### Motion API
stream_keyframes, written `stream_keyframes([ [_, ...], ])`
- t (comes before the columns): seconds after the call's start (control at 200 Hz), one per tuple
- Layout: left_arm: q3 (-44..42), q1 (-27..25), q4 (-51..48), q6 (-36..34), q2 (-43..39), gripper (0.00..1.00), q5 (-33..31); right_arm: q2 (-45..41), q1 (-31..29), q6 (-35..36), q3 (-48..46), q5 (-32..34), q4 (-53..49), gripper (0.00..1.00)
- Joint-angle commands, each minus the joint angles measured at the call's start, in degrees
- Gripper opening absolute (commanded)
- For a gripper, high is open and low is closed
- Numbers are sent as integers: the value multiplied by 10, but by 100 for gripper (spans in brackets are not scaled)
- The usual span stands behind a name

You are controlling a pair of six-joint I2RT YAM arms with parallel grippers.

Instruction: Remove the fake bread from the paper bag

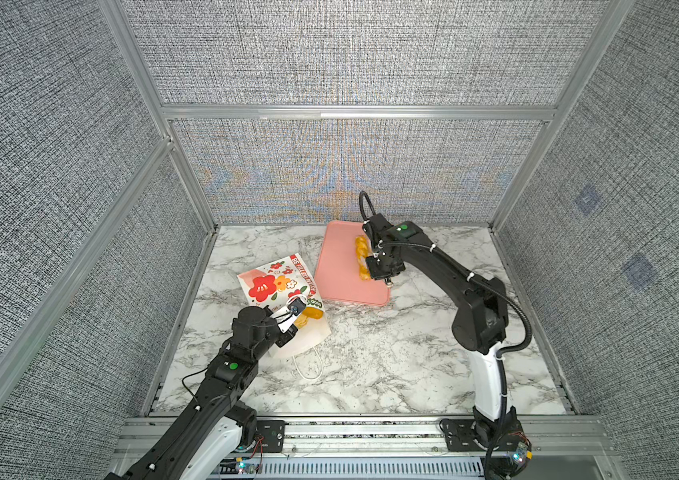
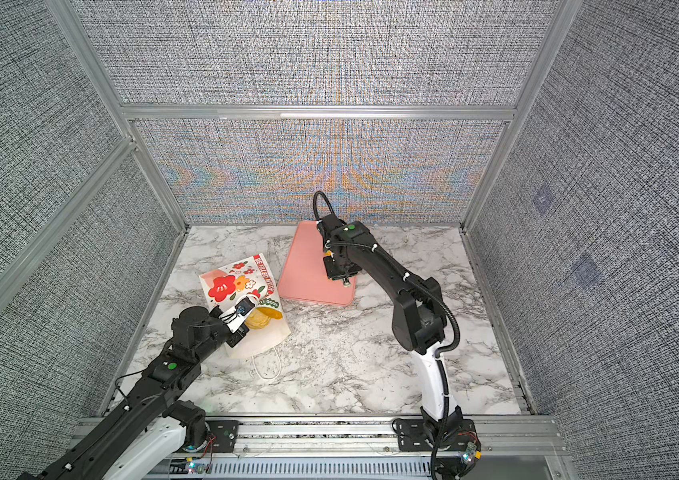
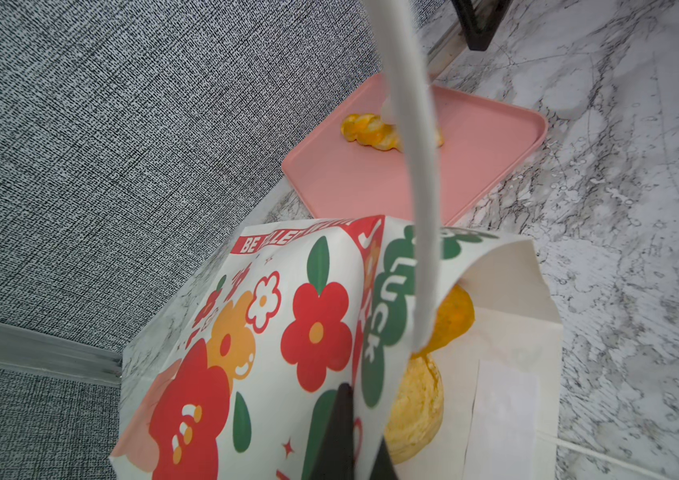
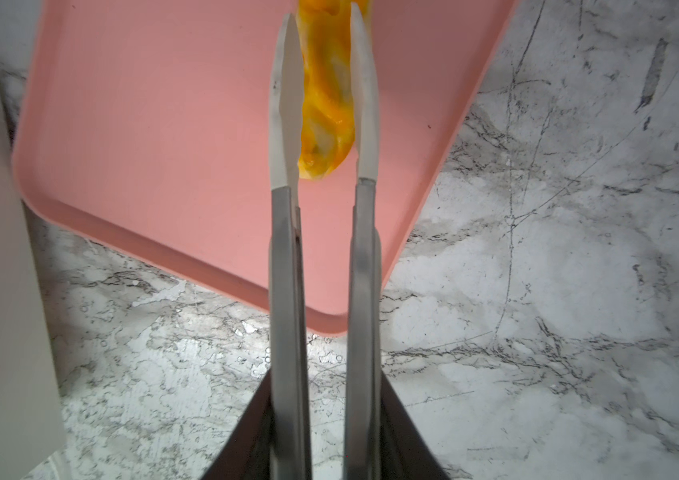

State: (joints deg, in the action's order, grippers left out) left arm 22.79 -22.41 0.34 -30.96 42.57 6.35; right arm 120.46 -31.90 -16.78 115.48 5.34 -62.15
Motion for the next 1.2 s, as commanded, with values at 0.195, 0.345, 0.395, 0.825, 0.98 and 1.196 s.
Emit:
stream_keyframes([
  [0.195, 5, -1, 12, 14, 11, 0, 7, -185, 21, -60, -229, -189, 194, 32],
  [0.345, 4, -1, 11, 13, 14, 0, 4, -330, 15, -118, -421, -260, 296, 32],
  [0.395, 5, -1, 12, 15, 17, 0, 3, -378, 7, -136, -480, -271, 319, 32],
  [0.825, 71, -1, -19, 36, 89, 0, 10, -518, -159, -227, -642, -296, 414, 33],
  [0.98, 77, -2, -23, 36, 97, 0, -3, -441, -189, -231, -598, -305, 462, 33],
  [1.196, 66, -1, -16, 35, 95, 0, 2, -334, -249, -161, -490, -195, 414, 34],
])
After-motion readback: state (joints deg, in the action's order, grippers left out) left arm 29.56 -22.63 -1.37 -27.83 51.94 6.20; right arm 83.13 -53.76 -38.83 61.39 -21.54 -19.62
